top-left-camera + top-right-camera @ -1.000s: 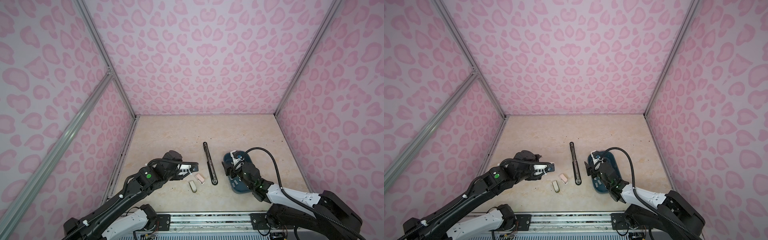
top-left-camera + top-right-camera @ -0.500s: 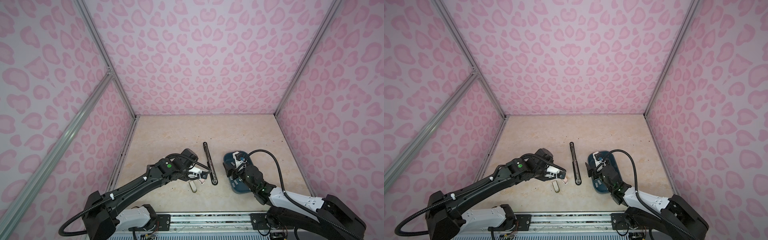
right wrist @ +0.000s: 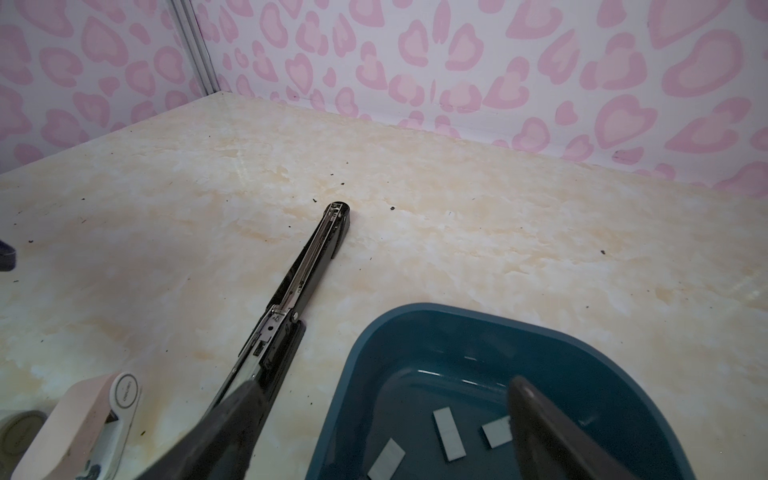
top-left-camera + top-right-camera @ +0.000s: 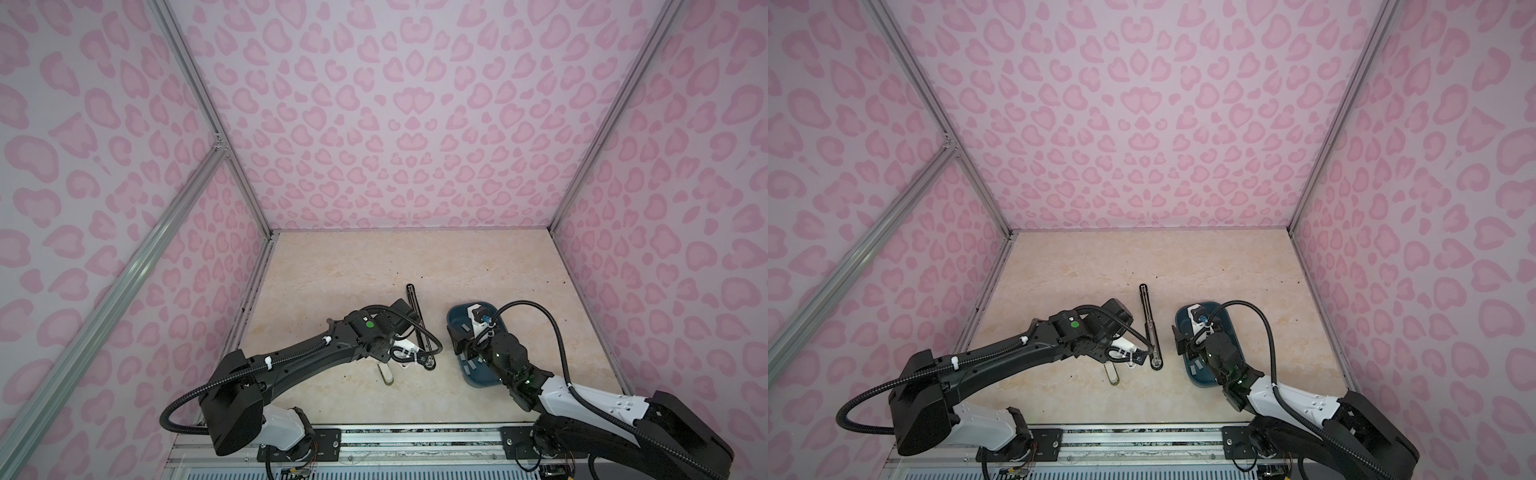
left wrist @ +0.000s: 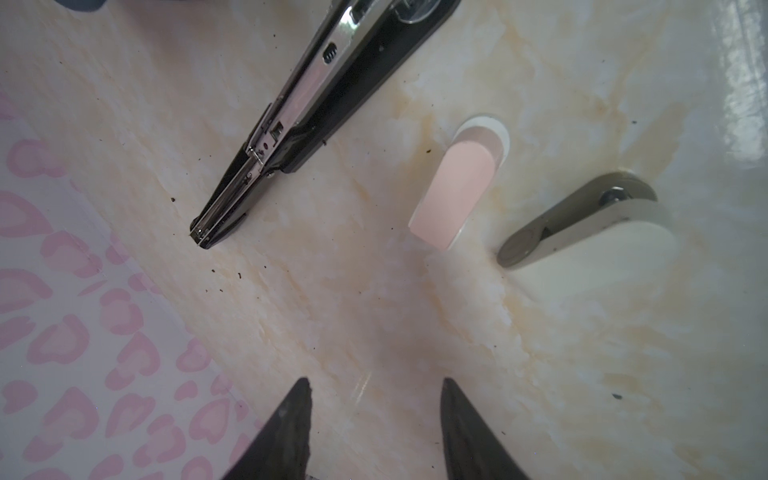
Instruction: Load the staples into the stapler
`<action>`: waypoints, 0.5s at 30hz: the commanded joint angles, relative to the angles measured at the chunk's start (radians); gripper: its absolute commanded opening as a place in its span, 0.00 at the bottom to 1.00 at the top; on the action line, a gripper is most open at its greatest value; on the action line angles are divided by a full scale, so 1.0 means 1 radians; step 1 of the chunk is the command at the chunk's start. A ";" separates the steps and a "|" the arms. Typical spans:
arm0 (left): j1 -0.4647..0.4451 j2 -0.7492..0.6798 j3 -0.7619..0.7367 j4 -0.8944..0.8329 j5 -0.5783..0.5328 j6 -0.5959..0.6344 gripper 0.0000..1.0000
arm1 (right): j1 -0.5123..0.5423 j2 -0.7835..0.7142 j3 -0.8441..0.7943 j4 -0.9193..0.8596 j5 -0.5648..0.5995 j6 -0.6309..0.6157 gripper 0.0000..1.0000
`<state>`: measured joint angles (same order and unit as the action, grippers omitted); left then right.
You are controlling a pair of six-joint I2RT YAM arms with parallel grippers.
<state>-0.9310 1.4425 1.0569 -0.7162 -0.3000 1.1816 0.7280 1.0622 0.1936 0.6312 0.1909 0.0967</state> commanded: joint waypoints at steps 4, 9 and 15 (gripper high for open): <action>-0.015 0.060 0.036 -0.049 -0.014 0.018 0.49 | 0.005 -0.010 -0.015 0.045 0.016 -0.001 0.94; -0.024 0.103 0.047 -0.055 -0.029 0.027 0.48 | 0.010 -0.016 -0.023 0.055 0.018 -0.005 0.96; -0.027 0.129 0.063 -0.077 -0.031 0.034 0.48 | 0.015 -0.024 -0.029 0.064 0.022 -0.007 0.97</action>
<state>-0.9558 1.5593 1.1076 -0.7609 -0.3229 1.2003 0.7399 1.0424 0.1722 0.6643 0.2020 0.0940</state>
